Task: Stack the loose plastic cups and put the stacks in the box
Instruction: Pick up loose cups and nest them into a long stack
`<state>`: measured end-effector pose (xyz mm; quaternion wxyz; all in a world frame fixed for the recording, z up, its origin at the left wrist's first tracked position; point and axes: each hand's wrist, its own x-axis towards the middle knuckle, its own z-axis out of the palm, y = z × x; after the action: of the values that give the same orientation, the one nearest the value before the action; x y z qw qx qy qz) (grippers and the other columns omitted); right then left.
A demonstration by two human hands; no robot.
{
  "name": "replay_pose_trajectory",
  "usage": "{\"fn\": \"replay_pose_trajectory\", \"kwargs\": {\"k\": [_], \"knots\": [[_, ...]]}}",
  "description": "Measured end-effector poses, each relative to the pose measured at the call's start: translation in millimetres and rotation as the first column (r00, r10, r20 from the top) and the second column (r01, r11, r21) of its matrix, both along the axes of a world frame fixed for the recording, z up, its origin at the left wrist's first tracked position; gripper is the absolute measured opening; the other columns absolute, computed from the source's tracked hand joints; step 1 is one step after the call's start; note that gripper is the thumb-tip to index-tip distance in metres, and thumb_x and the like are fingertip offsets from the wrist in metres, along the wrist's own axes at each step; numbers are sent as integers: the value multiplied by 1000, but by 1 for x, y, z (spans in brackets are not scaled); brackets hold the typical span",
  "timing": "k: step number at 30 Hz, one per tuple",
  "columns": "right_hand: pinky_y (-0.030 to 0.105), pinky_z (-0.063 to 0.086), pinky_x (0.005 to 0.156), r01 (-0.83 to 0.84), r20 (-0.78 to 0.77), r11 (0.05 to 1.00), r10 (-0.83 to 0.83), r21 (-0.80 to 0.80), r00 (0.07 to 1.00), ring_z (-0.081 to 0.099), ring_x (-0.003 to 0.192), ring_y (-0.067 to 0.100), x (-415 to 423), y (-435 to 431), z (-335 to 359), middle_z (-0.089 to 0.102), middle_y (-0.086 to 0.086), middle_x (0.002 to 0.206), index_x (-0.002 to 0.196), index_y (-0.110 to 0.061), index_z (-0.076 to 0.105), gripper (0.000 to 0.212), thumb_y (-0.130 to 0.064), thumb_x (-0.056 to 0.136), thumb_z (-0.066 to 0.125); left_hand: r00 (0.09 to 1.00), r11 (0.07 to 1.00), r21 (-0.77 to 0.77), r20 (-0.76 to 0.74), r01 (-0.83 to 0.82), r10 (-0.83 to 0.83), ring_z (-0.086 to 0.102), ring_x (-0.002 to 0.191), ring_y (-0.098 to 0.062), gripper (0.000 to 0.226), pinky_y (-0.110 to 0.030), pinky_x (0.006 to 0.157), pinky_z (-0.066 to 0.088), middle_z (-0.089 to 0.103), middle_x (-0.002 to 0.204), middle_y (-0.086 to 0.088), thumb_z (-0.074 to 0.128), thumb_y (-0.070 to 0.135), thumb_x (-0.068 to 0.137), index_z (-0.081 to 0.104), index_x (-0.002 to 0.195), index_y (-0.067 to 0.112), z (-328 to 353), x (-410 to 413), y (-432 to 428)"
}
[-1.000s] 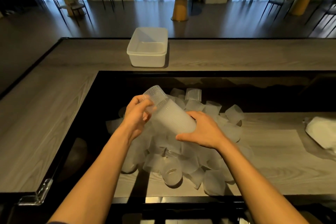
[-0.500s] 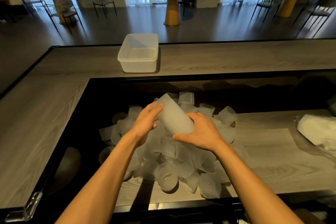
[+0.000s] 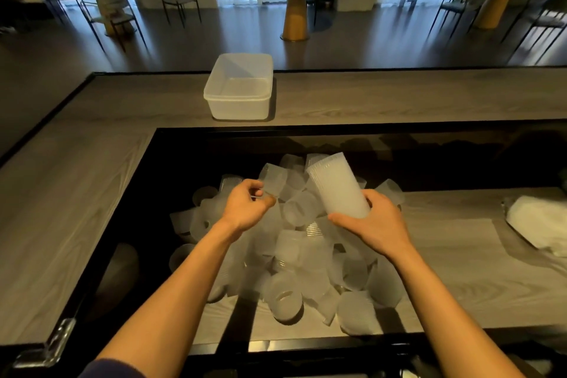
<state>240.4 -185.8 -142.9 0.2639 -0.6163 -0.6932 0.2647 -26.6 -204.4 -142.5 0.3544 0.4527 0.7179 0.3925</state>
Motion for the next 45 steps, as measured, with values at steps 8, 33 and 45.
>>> {"fn": "replay_pose_trajectory", "kwargs": {"k": [8, 33, 45], "knots": [[43, 59, 79, 50, 45, 999, -49, -14, 998, 59, 95, 14, 19, -6, 1, 61, -4, 107, 116, -25, 58, 69, -66, 65, 83, 883, 957, -73, -371, 280, -287, 53, 120, -20, 63, -31, 97, 46, 54, 136, -6, 78, 32, 83, 52, 138, 17, -14, 28, 5], [33, 57, 79, 70, 84, 993, -62, -92, 995, 56, 100, 11, 63, -12, -7, 57, -6, 112, 125, -24, 56, 81, -66, 63, 84, 492, 942, -265, -804, 207, -335, 47, 124, -33, 72, -46, 100, 38, 56, 132, -13, 63, 56, 87, 36, 144, 23, -28, 75, 43], [31, 55, 80, -7, 101, 998, 13, -58, 995, 55, 101, 10, 39, -9, -9, 56, -8, 116, 129, -28, 56, 93, -80, 54, 75, 947, 1000, -5, 321, -27, 27, 49, 58, -12, 35, -26, 55, 40, 58, 76, -8, 76, 44, 69, 55, 75, 16, 35, 46, 62]]}}
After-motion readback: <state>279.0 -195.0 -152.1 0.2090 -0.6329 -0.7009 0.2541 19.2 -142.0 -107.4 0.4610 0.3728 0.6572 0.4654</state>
